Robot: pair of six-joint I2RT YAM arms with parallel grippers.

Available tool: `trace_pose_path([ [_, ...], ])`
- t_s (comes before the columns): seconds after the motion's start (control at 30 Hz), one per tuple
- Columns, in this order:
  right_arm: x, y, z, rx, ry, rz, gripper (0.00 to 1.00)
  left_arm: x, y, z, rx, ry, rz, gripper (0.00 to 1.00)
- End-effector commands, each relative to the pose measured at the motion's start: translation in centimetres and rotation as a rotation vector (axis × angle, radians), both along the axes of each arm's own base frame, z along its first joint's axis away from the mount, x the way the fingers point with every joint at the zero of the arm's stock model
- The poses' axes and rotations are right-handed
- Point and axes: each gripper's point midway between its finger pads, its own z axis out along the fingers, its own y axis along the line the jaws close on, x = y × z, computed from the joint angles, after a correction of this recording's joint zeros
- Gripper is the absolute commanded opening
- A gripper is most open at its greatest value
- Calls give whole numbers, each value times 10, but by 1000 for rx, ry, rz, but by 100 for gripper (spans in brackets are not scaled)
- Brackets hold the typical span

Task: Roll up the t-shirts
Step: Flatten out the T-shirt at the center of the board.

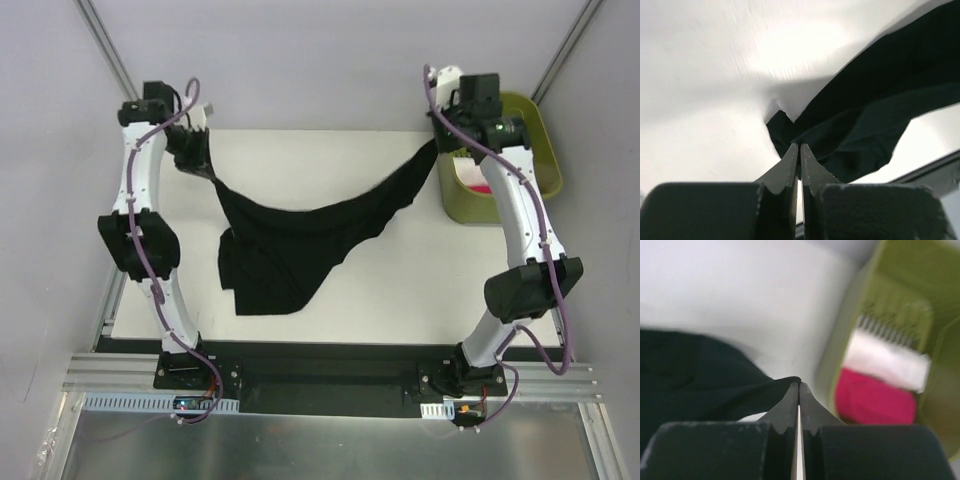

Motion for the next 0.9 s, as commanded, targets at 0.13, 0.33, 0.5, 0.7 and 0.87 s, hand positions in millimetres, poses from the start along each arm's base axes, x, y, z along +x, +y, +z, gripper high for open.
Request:
trace_pose_path([
  [0.13, 57, -26, 139, 27, -429, -72, 1, -34, 29, 182, 130, -484, 176, 0],
  [0.33, 54, -26, 215, 44, -681, -66, 0, -65, 61, 258, 292, -720, 349, 0],
  [0.5, 33, -26, 266, 88, -818, -49, 1, -95, 76, 290, 405, -829, 378, 0],
  [0.7, -35, 13, 285, 89, -832, 143, 1, -122, 82, 346, 441, -1017, 453, 0],
  [0.87, -99, 52, 280, -21, -825, 325, 1, -142, 79, 398, 412, -1202, 502, 0],
])
